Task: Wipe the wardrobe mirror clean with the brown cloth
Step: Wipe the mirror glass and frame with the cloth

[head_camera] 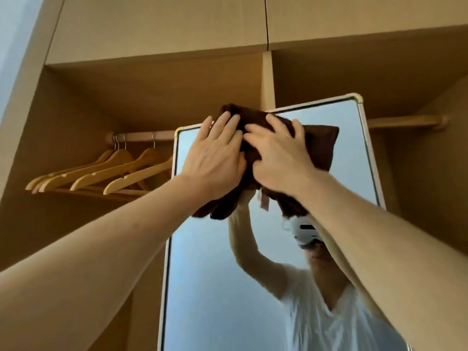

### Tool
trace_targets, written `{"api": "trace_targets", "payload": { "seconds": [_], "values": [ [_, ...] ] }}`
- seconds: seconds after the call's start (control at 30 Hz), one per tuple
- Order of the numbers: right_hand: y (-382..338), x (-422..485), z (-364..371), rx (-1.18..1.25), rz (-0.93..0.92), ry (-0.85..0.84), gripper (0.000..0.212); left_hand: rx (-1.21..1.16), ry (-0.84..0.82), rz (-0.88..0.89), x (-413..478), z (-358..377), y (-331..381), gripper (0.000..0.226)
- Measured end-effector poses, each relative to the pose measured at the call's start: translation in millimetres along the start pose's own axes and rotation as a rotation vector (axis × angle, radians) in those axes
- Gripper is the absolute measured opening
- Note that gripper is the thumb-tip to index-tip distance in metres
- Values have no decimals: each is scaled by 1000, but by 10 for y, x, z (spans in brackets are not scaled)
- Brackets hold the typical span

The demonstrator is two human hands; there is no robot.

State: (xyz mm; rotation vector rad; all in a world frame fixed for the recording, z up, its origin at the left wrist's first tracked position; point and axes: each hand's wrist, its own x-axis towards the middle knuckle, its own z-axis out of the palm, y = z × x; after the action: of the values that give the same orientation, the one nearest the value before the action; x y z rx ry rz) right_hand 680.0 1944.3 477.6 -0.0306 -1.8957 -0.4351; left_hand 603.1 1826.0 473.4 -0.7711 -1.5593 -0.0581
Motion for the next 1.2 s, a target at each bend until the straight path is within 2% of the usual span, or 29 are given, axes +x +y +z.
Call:
{"api": "trace_targets", "payload": {
  "seconds": [0.1,0.2,0.4,0.5,0.63,0.8,0.93,1.2],
  "values": [
    [-141,-414,198,-103,-156,41,55,-67,-13,-6,-515,145,27,67],
    [-173,-610,311,-112,-286,-11,61,-116,-9,-20,-909,255,37,61],
    [78,-374,230,-150,-401,40,64,-101,60,-57,-691,244,76,62],
    [263,-100,100,-198,-364,62,65,-101,108,-117,-293,207,28,57],
    [372,39,43,-212,-226,151,61,-138,122,-151,114,141,73,51],
    [399,-465,177,-129,-239,200,61,-196,135,-58,-303,178,287,59],
    [527,-868,267,-100,-256,191,62,-208,131,58,-504,241,499,61],
    [915,-329,-39,-184,-131,112,69,-109,121,-19,331,130,550,58]
  ]
}}
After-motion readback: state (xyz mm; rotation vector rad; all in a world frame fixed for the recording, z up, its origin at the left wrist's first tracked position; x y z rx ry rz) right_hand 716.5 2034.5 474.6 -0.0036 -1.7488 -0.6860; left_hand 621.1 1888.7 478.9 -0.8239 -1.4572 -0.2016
